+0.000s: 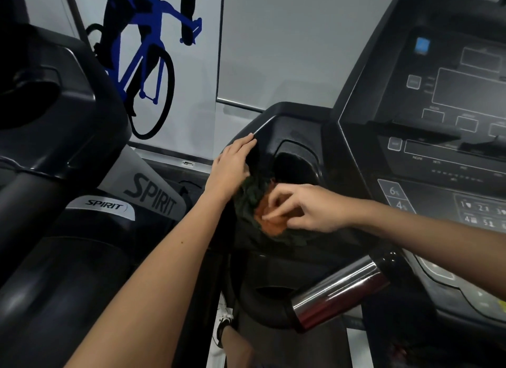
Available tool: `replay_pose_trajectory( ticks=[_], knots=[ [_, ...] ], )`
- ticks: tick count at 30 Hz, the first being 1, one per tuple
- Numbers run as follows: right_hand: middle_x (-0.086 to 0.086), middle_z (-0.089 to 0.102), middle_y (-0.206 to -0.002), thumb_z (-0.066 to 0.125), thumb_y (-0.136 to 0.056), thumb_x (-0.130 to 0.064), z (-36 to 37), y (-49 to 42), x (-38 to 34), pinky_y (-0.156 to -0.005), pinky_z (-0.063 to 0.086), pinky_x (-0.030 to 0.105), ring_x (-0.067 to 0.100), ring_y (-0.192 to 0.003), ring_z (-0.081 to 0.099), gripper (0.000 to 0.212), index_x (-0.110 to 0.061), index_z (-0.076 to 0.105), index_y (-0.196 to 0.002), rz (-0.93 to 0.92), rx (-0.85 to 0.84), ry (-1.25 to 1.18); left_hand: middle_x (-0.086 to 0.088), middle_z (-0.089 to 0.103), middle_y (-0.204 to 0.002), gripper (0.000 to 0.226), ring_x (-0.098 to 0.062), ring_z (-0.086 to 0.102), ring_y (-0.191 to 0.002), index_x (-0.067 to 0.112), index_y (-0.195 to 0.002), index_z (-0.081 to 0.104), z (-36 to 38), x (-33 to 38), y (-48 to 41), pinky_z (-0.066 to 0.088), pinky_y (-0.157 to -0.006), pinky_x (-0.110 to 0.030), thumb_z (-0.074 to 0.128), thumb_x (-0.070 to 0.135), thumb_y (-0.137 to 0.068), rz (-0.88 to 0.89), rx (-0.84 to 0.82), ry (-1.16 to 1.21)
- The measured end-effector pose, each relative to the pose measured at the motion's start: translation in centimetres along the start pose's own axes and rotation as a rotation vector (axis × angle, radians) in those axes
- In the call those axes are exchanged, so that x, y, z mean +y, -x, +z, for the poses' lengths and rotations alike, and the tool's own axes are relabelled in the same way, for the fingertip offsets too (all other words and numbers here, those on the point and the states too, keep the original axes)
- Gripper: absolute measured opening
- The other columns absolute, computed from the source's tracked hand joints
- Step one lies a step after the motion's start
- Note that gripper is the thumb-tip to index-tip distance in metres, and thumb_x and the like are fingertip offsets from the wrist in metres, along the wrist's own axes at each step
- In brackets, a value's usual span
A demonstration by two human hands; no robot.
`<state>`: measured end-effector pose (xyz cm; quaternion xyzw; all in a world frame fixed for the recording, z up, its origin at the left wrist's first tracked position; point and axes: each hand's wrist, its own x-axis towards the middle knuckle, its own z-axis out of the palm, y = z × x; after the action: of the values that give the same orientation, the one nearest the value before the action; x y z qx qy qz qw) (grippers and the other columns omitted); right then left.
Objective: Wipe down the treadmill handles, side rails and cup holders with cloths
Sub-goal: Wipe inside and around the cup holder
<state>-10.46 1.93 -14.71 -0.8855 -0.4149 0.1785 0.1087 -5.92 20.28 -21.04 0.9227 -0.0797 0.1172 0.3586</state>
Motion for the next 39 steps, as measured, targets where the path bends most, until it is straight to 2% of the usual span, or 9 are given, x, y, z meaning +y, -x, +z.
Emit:
replay_pose_trajectory(
  ticks=[5, 10, 15, 19, 21, 24, 31, 36, 39],
  knots=[
    [-0.005, 0.069, -0.098, 0.058, -0.075, 0.004, -2.5, 1.5, 0.7, -0.086, 0.045, 0.023, 0.014, -0.094, 0.062, 0.036, -0.019, 0.075, -0.095, 0.138, -0.187, 0.108, 0.012, 0.027, -0.152, 0.059, -0.011, 0.026, -0.139, 0.02, -0.143, 0.035, 0.3, 0.1, 0.6, 0.024, -0.113, -0.037, 0.036, -0.003, -0.088, 0.017, 0.044, 0.015],
    [-0.005, 0.062, -0.083, 0.054, -0.074, 0.001, -3.9, 0.9, 1.1, -0.068, 0.051, 0.03, 0.022, -0.091, 0.063, 0.026, -0.02, 0.07, -0.074, 0.326, -0.285, 0.49, 0.012, 0.026, -0.153, 0.059, -0.012, 0.025, -0.139, 0.019, -0.143, 0.035, 0.2, 0.0, 0.5, 0.025, -0.114, -0.039, 0.036, -0.002, -0.088, 0.026, 0.034, 0.013],
    [0.007, 0.057, -0.116, 0.046, -0.092, -0.007, -3.0, -1.4, 2.1, -0.07, 0.039, 0.033, 0.029, -0.109, 0.05, 0.019, -0.009, 0.057, -0.107, 0.359, -0.148, 0.983, 0.011, 0.027, -0.152, 0.058, -0.013, 0.027, -0.139, 0.018, -0.143, 0.035, 0.4, -0.2, 0.5, 0.025, -0.114, -0.039, 0.037, -0.003, -0.089, 0.038, 0.036, 0.023],
    [0.009, 0.053, -0.12, 0.059, -0.082, -0.01, -3.7, -3.0, 4.7, -0.061, 0.044, 0.032, 0.03, -0.098, 0.054, 0.013, -0.011, 0.067, -0.093, 0.163, 0.076, 1.159, 0.01, 0.028, -0.152, 0.059, -0.014, 0.028, -0.137, 0.019, -0.142, 0.036, 0.4, -0.2, 0.4, 0.026, -0.113, -0.039, 0.038, -0.002, -0.087, 0.037, 0.053, 0.025],
    [0.01, 0.06, -0.105, 0.053, -0.08, -0.006, -4.1, -3.5, 5.7, -0.06, 0.052, 0.033, 0.032, -0.084, 0.059, 0.015, -0.01, 0.066, -0.084, 0.037, 0.181, 1.17, 0.011, 0.029, -0.151, 0.06, -0.014, 0.029, -0.137, 0.019, -0.143, 0.035, 0.4, -0.1, 0.3, 0.026, -0.113, -0.039, 0.039, -0.002, -0.087, 0.031, 0.056, 0.014],
    [0.016, 0.058, -0.111, 0.022, -0.084, -0.003, -3.7, -3.8, 6.6, -0.073, 0.053, 0.042, 0.037, -0.093, 0.057, 0.038, -0.003, 0.059, -0.094, -0.015, 0.184, 1.137, 0.01, 0.029, -0.151, 0.059, -0.016, 0.031, -0.136, 0.016, -0.142, 0.036, 0.5, -0.1, 0.3, 0.027, -0.112, -0.042, 0.038, -0.002, -0.086, 0.034, 0.058, 0.017],
    [0.009, 0.05, -0.127, 0.051, -0.089, -0.011, -3.6, -2.0, 3.9, -0.079, 0.047, 0.037, 0.029, -0.111, 0.051, 0.023, -0.007, 0.057, -0.112, 0.312, -0.147, 0.977, 0.011, 0.028, -0.152, 0.06, -0.013, 0.027, -0.138, 0.019, -0.143, 0.035, 0.4, -0.2, 0.4, 0.026, -0.114, -0.041, 0.037, -0.003, -0.087, 0.035, 0.047, 0.027],
    [0.006, 0.064, -0.091, 0.034, -0.08, -0.004, -3.9, -3.7, 5.5, -0.053, 0.046, 0.03, 0.025, -0.075, 0.06, 0.03, -0.007, 0.063, -0.087, 0.015, 0.199, 1.126, 0.009, 0.029, -0.151, 0.06, -0.015, 0.029, -0.137, 0.017, -0.143, 0.035, 0.5, -0.2, 0.3, 0.026, -0.113, -0.042, 0.038, -0.002, -0.086, 0.037, 0.061, 0.012],
    [0.006, 0.064, -0.093, 0.033, -0.08, -0.009, -3.8, -3.6, 6.0, -0.051, 0.045, 0.03, 0.024, -0.075, 0.06, 0.03, -0.009, 0.063, -0.086, -0.032, 0.178, 1.185, 0.009, 0.028, -0.152, 0.059, -0.015, 0.029, -0.137, 0.017, -0.143, 0.035, 0.5, -0.1, 0.3, 0.026, -0.113, -0.042, 0.038, -0.002, -0.087, 0.031, 0.055, 0.016]
  ],
)
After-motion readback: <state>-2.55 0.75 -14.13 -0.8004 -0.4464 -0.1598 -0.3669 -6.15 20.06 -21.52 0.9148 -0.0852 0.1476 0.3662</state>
